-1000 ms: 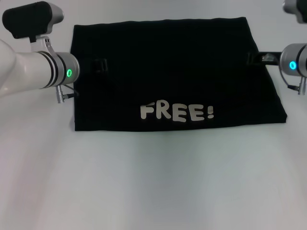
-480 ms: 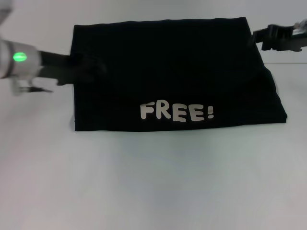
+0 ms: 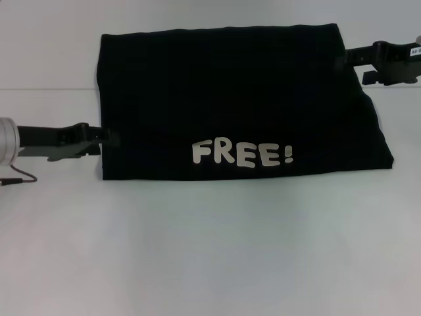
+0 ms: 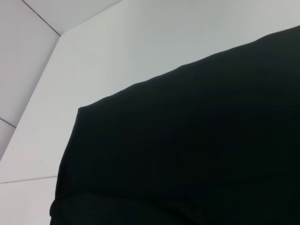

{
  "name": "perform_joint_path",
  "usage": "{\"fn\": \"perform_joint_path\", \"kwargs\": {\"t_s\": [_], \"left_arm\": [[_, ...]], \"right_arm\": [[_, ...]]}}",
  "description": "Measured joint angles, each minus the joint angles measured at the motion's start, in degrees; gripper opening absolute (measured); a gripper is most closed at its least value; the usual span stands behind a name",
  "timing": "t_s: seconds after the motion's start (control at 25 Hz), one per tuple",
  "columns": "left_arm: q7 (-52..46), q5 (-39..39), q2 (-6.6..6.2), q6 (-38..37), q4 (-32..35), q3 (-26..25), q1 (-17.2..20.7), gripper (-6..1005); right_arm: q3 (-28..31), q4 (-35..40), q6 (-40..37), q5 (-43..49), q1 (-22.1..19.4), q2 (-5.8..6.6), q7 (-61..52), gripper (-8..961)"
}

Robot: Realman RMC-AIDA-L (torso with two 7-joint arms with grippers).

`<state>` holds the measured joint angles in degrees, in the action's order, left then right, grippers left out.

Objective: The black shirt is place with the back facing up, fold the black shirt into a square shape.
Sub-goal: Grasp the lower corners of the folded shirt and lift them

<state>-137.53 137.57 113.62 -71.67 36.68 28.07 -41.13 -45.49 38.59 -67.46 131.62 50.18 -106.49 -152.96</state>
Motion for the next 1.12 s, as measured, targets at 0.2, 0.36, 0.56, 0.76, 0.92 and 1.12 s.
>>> {"fn": "perform_joint_path", "kwargs": {"t_s": [0.2,0.36,0.56,0.76,0.92,1.12], "left_arm": [[0.02,0.17,0.64,6.25,-3.58,0.21,-0.16,572],[0.11,0.41,1.17,9.82,-4.24,1.91,-0.23,560],[-0.01,0.42,1.58,12.4,-4.58,4.87,-0.19,546],[-0.23,0.42,2.04,15.06,-5.61,7.31,-0.27,517],[-0.23,0.42,2.39,15.95,-5.87,8.0,-0.35,482],[-0.21,0.42,2.9,15.13,-5.91,9.6,-0.79,463]], "right_arm": [[0.09,-0.06,0.26,-0.01,-0.28,-0.01,0.05,838],[0.15,-0.13,0.88,-0.04,-0.52,-0.04,0.1,838],[0.22,-0.56,1.47,-0.05,-0.62,0.0,0.32,837],[0.23,-0.62,1.52,-0.15,-0.62,0.02,0.38,837],[0.23,-0.66,1.59,-0.21,-0.66,0.05,0.39,836],[0.57,-0.66,1.7,-0.36,-0.84,0.05,0.39,836]]}}
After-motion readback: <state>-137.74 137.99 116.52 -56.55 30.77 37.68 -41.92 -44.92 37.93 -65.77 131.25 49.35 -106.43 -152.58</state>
